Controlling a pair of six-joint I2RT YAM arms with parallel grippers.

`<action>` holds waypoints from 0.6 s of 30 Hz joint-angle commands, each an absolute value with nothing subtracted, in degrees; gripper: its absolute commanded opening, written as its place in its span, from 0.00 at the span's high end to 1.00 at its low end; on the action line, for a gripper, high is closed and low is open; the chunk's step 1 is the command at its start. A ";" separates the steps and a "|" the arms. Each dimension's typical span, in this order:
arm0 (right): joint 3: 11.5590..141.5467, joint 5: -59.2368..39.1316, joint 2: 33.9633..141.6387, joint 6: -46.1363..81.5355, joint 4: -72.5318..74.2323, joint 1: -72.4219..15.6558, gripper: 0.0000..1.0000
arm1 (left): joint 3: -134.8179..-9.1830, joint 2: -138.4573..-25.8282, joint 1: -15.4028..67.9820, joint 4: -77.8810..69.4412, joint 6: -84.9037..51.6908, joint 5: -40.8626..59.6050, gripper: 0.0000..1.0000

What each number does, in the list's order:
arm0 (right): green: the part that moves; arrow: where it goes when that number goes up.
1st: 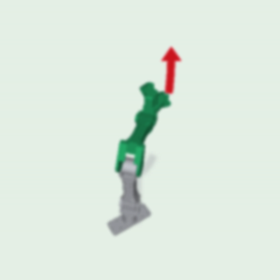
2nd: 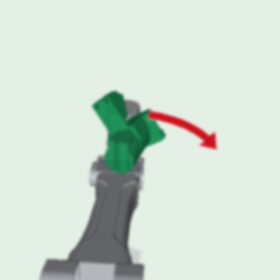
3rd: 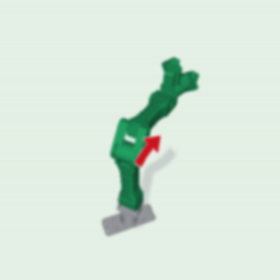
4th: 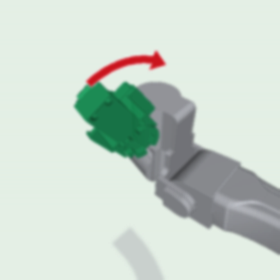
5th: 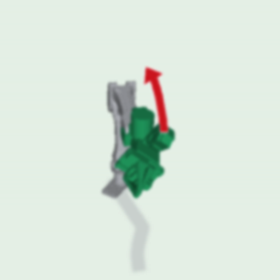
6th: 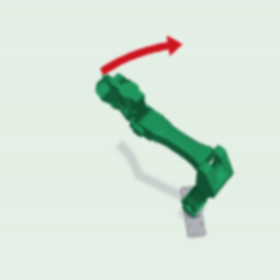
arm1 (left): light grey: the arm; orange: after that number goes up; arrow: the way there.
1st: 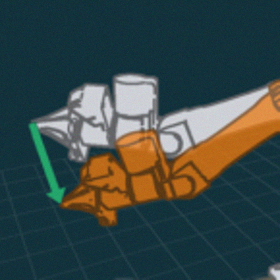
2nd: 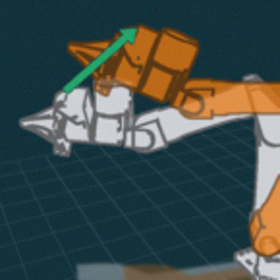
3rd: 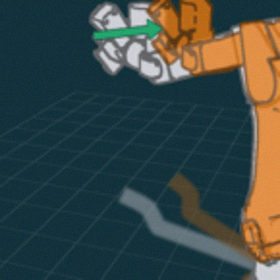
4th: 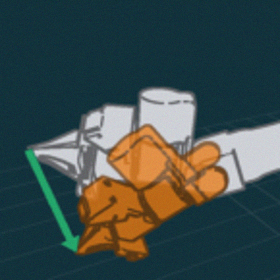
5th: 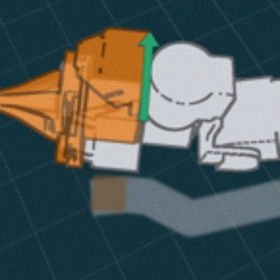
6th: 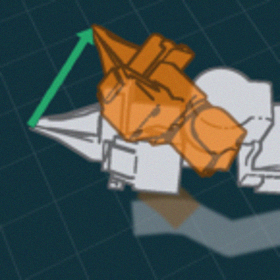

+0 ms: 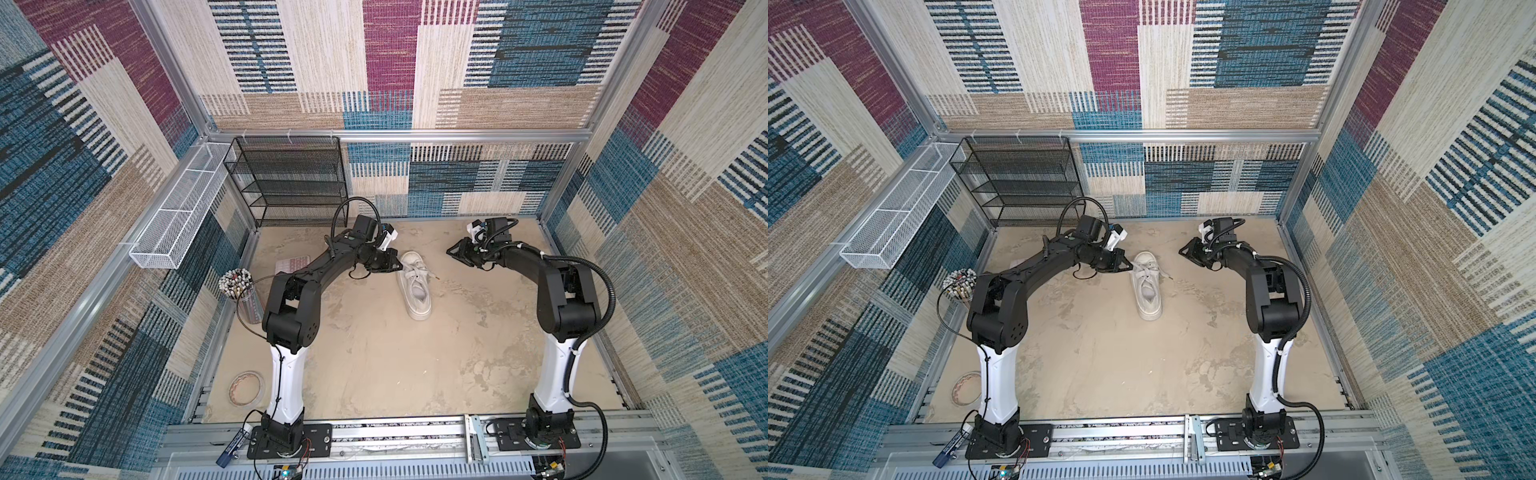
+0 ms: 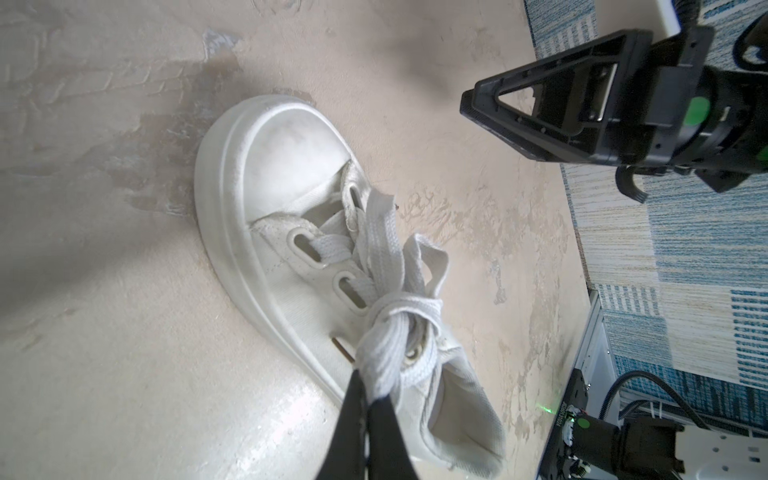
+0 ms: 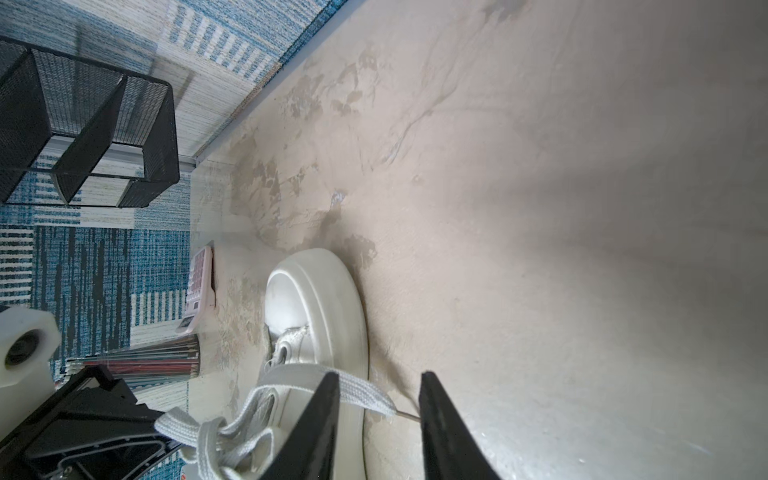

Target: Tie the shoes

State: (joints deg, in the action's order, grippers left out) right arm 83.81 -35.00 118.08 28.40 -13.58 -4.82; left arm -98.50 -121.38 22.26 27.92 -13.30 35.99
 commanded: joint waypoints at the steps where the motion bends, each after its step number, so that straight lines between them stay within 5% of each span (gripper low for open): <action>1: 82.68 -38.26 116.91 28.20 -12.76 -4.82 0.64 | -99.50 -121.97 22.24 27.74 -13.01 36.44 1.00; 18: 76.84 -51.44 116.95 33.57 -4.31 -11.84 0.59 | -99.40 -121.73 22.19 28.26 -12.48 36.56 1.00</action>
State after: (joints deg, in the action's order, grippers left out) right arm 76.03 -49.54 115.94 32.10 -7.14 -11.70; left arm -99.46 -121.91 22.26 27.94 -13.28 36.23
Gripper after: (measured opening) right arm 0.415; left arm 0.049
